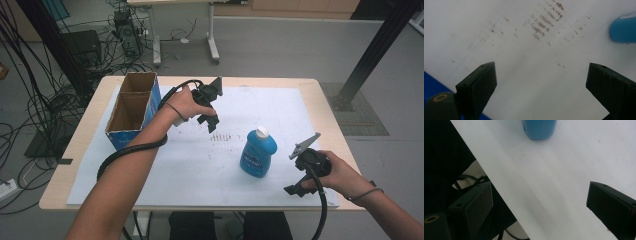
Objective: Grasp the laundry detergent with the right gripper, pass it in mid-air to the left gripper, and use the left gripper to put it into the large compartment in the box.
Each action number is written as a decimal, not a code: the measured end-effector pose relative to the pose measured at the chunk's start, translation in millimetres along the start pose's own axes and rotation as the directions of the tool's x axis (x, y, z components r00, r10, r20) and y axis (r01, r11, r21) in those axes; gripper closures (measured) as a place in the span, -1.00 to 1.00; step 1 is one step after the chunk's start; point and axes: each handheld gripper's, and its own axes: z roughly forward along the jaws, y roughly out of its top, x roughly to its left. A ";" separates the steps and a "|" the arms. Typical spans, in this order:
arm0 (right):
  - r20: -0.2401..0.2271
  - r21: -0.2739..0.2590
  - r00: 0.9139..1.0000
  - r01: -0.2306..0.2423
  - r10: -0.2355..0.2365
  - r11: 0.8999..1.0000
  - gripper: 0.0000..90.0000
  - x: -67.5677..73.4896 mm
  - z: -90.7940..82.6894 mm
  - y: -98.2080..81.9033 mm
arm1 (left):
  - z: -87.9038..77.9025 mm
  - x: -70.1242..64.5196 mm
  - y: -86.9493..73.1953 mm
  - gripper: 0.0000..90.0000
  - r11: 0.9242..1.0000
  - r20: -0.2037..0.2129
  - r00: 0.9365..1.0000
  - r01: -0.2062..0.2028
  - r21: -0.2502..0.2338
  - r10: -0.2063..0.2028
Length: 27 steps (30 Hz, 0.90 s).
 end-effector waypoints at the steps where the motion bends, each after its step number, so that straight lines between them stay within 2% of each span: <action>1: -0.003 -0.006 1.000 -0.005 0.005 1.000 -0.86 0.0 0.9 -0.4 | -0.1 0.0 0.0 -0.77 1.000 0.000 1.000 0.000 -0.001 0.000; 16: -0.002 -0.121 1.000 0.016 -0.016 0.993 -0.87 -3.1 9.3 -5.9 | 0.5 0.8 -0.9 -0.77 1.000 0.002 1.000 0.001 -0.005 -0.001; 19: -0.009 -0.179 1.000 0.016 -0.018 0.984 -0.88 -3.4 11.1 -7.5 | 0.7 1.1 -1.4 -0.77 1.000 0.002 1.000 0.003 -0.005 -0.003; 22: -0.006 -0.203 1.000 0.016 -0.017 0.979 -0.88 -3.3 11.8 -8.5 | 0.5 1.0 -1.8 -0.77 1.000 0.004 1.000 0.002 -0.006 -0.002; 23: -0.006 -0.231 1.000 0.018 -0.020 0.973 -0.88 -3.6 12.6 -9.6 | 0.4 0.9 -1.9 -0.77 1.000 0.003 1.000 0.003 -0.006 -0.003; 25: -0.005 -0.238 1.000 0.021 -0.022 0.971 -0.88 -3.7 12.6 -9.9 | -0.4 1.0 -2.1 -0.77 1.000 0.003 1.000 0.002 -0.007 -0.002; 26: -0.005 -0.262 1.000 0.024 -0.027 0.965 -0.88 -4.1 13.3 -10.8 | -0.7 1.2 -2.4 -0.77 1.000 0.003 1.000 0.003 -0.009 -0.003; 27: -0.003 -0.268 1.000 0.024 -0.026 0.963 -0.88 -4.4 13.1 -11.2 | -1.0 1.4 -2.5 -0.77 1.000 0.003 1.000 0.003 -0.010 -0.003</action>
